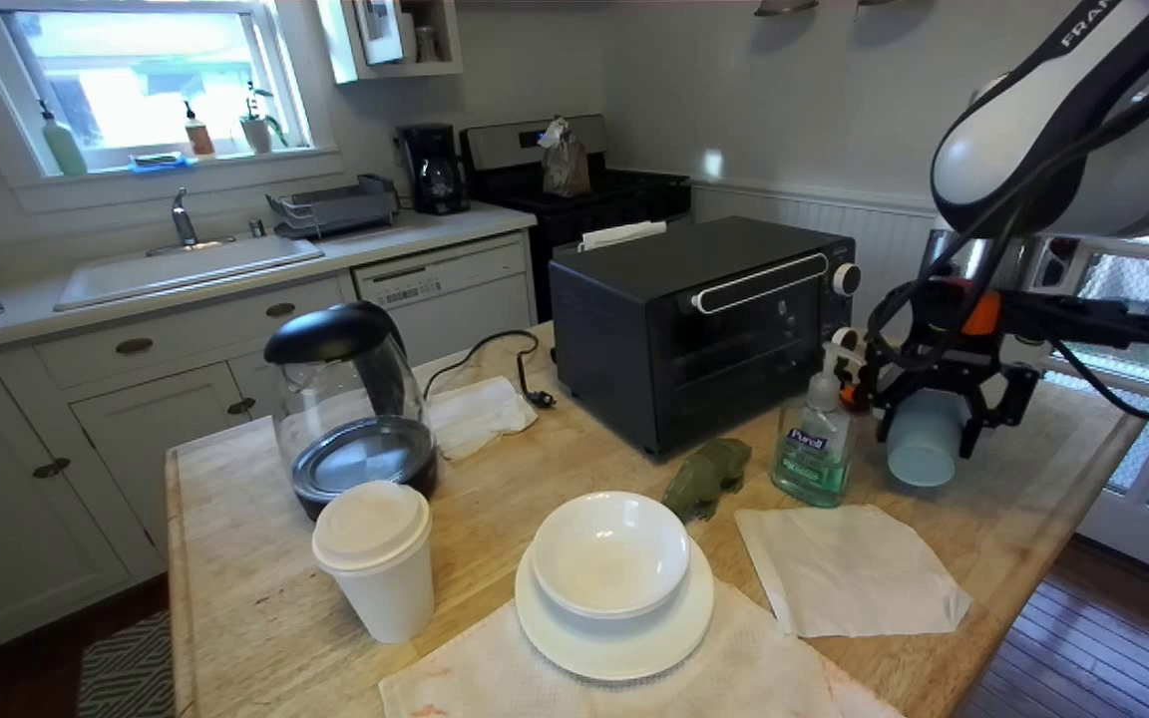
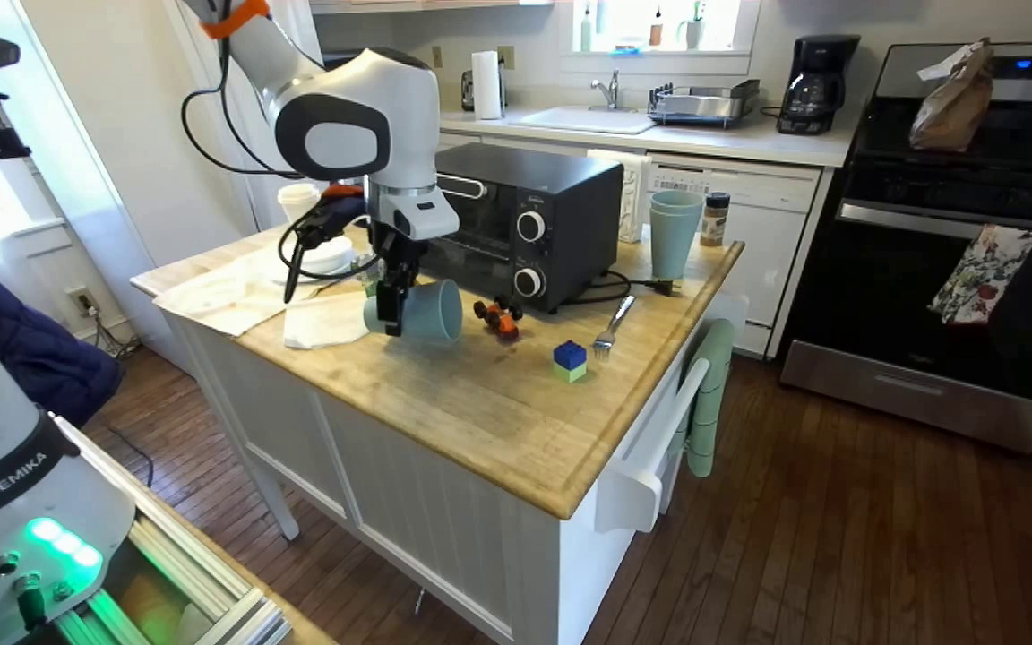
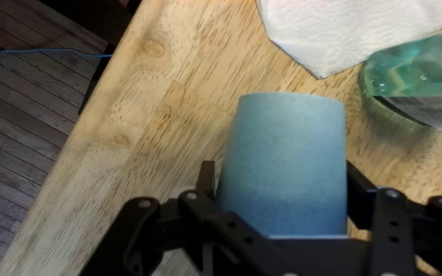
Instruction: Lay the blue cup on the kitchen counter, pick up the blue cup and place it upside down on the black oven
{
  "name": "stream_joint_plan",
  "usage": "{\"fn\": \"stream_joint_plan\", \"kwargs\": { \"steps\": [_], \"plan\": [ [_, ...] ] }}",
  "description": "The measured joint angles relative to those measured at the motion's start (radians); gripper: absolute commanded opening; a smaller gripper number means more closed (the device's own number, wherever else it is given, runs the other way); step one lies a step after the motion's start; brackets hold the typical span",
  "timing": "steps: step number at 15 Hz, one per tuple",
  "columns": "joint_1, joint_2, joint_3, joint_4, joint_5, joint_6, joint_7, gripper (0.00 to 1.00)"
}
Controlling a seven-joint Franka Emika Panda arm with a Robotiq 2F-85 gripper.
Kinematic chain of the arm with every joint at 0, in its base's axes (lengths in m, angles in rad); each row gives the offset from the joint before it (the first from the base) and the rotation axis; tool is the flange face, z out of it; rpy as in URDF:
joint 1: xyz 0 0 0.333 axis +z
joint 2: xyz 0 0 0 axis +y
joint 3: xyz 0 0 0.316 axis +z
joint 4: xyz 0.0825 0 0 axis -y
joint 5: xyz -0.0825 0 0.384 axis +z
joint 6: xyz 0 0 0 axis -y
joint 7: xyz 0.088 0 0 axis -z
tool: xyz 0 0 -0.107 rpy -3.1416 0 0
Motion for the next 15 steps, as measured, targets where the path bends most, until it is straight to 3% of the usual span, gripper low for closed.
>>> {"fn": "stream_joint_plan", "kwargs": {
  "steps": [11, 12, 15],
  "plan": [
    [-0.101, -0.028, -0.076, 0.265, 0.202, -0.63, -0.106, 0.53],
    [-0.11, -0.021, -0.085, 0.289, 0.227, -0.672, -0.107, 0.78],
    [-0.127, 0.003, -0.108, 0.329, 0.253, -0.674, -0.088, 0.78]
  ]
}}
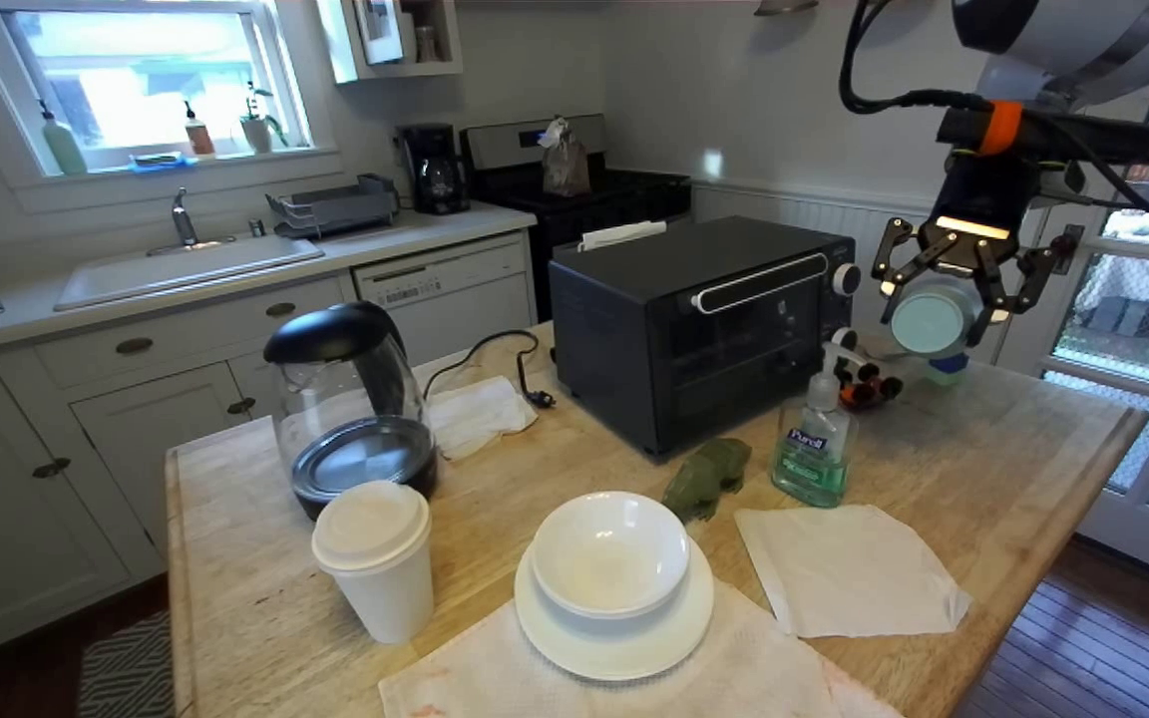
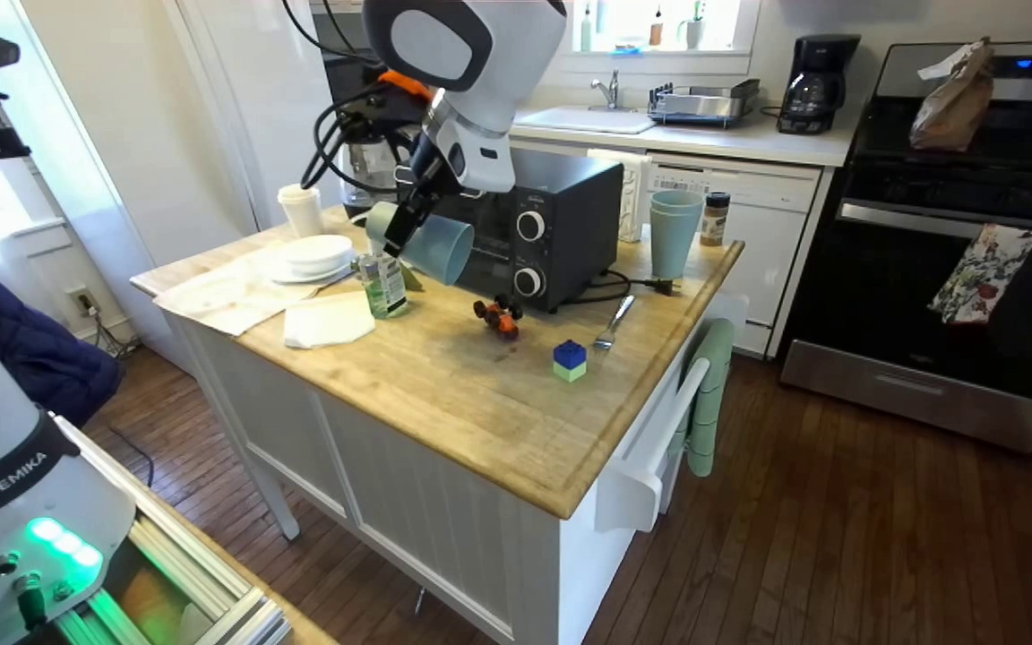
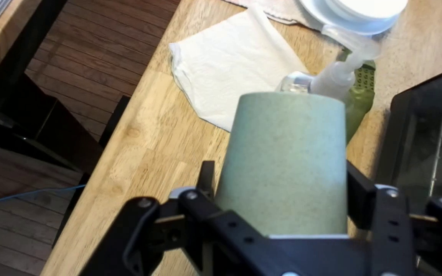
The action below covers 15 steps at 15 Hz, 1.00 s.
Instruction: Lay the blue cup on the kitchen counter, pick up the blue cup and place it upside down on the black oven
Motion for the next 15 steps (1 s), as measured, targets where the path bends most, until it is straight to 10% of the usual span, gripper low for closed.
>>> {"fn": "stream_joint_plan", "kwargs": {
  "steps": [4, 5, 15],
  "plan": [
    [0.0, 0.011, -0.002, 0.005, 0.004, 0.001, 0.004, 0.78],
    [0.0, 0.011, -0.001, 0.005, 0.004, 0.001, 0.005, 0.53],
    [-0.043, 0.029, -0.045, 0.06, 0.081, -0.11, 0.006, 0.53]
  ]
}}
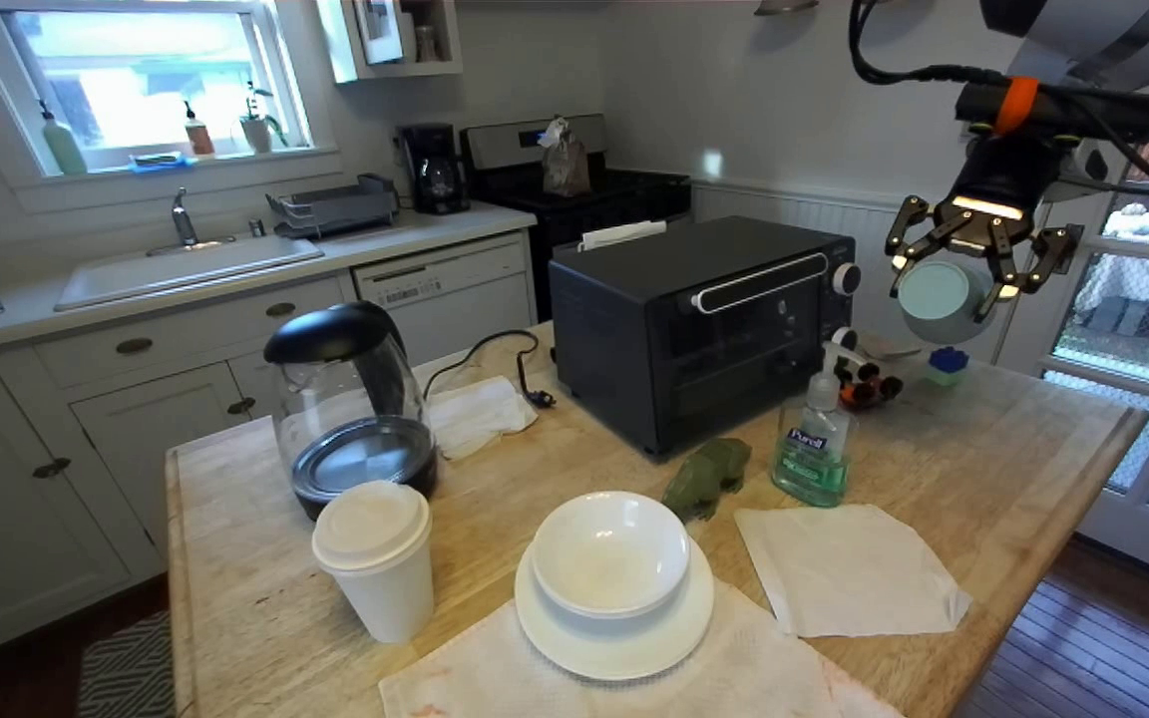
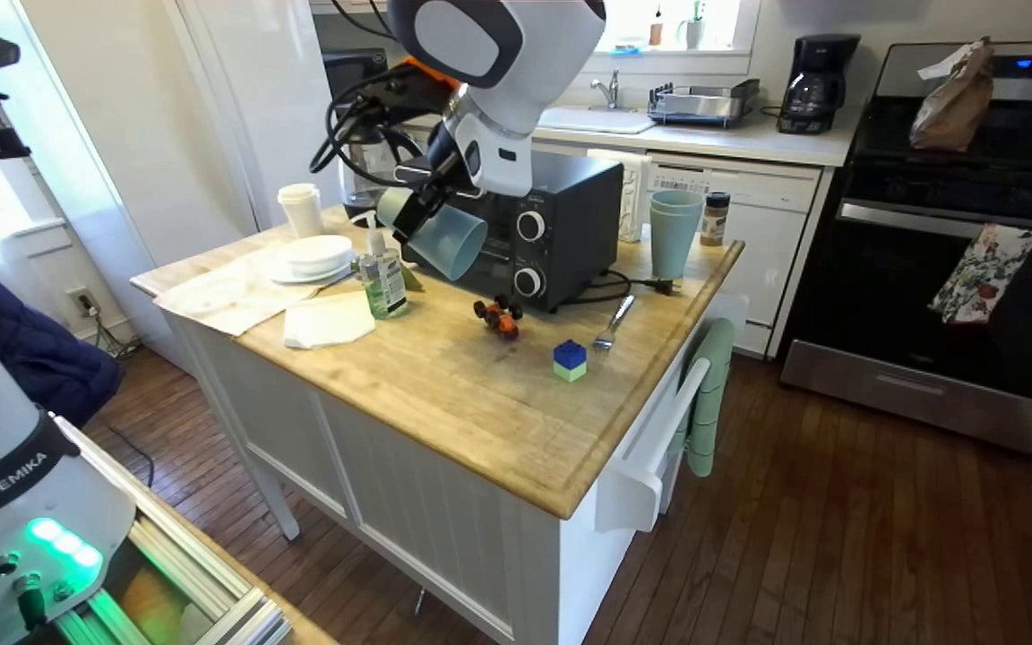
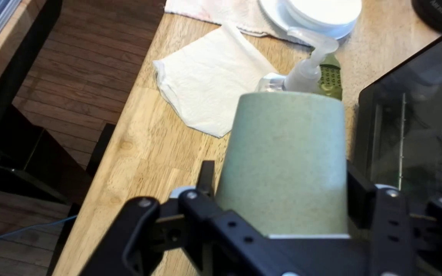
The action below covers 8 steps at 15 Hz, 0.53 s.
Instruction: Lay the blue cup on the kitchen counter, pick up the blue cup and place it upside down on the black oven
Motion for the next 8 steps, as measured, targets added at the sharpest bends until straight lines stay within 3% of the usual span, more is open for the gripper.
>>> {"fn": "stream_joint_plan", "kwargs": {
  "steps": [8],
  "plan": [
    [-0.055, 0.102, -0.023, 0.128, 0.205, -0.244, 0.029, 0.53]
  ]
}}
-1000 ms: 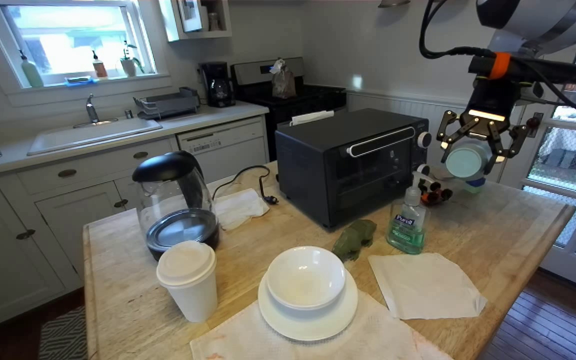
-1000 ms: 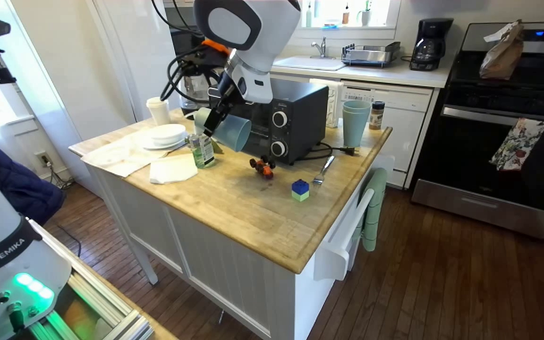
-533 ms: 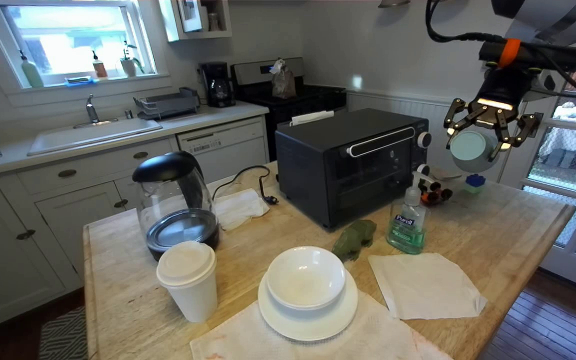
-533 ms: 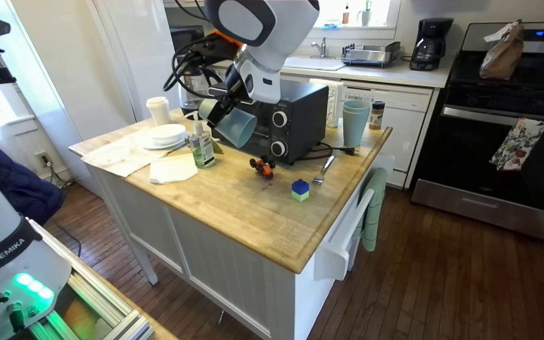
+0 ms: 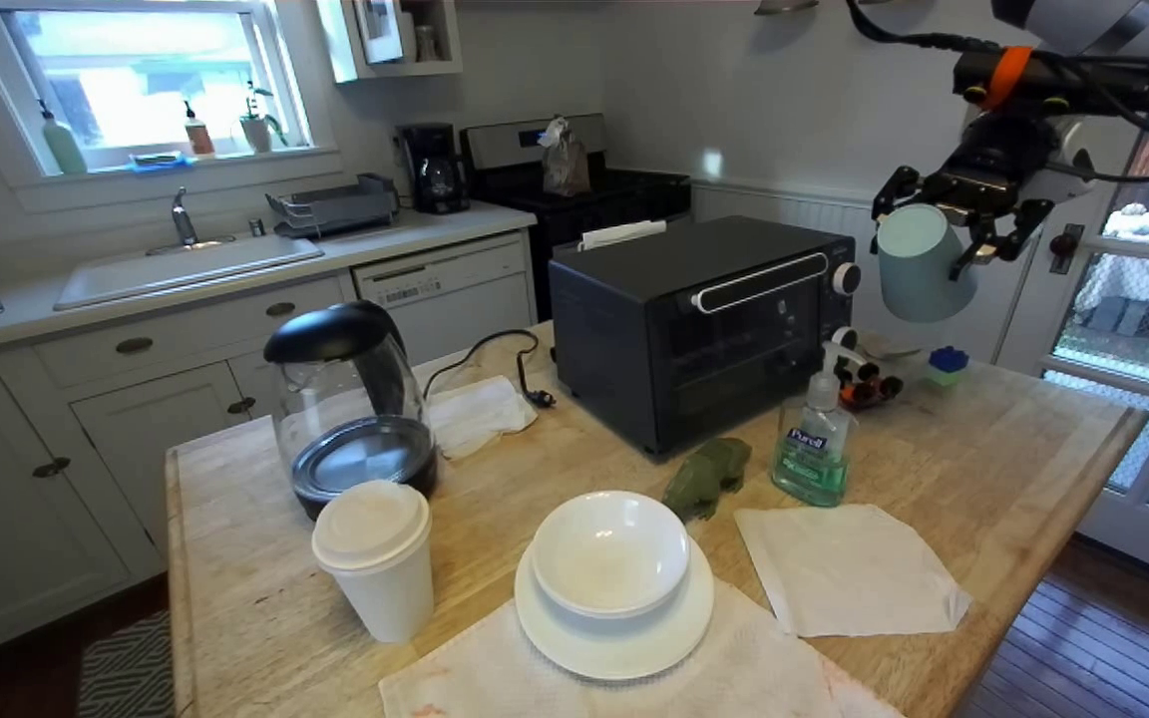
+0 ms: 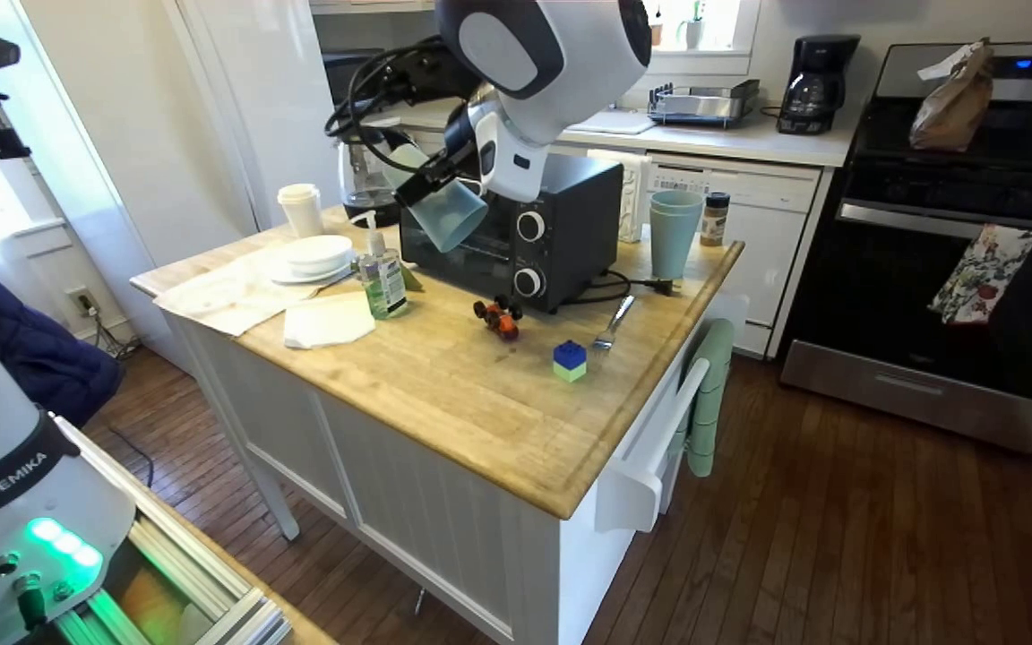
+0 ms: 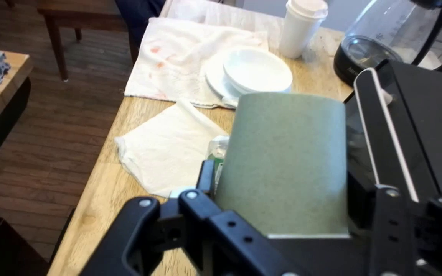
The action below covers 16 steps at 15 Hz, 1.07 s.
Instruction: Lay the blue cup on the kitchen counter, pick up the blue cup and place it upside down on the black oven
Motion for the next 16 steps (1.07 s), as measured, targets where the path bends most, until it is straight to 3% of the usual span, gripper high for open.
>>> {"fn": "stream_joint_plan", "kwargs": {
  "steps": [9, 10, 13, 14, 16],
  "plan": [
    [-0.039, 0.122, -0.007, 0.116, 0.291, -0.154, 0.056, 0.53],
    [-0.042, 0.13, -0.007, 0.122, 0.316, -0.164, 0.06, 0.78],
    [-0.041, 0.137, -0.008, 0.123, 0.316, -0.166, 0.061, 0.78],
    [-0.041, 0.137, -0.008, 0.124, 0.316, -0.166, 0.061, 0.53],
    [-0.041, 0.137, -0.008, 0.123, 0.316, -0.166, 0.061, 0.53]
  ]
}}
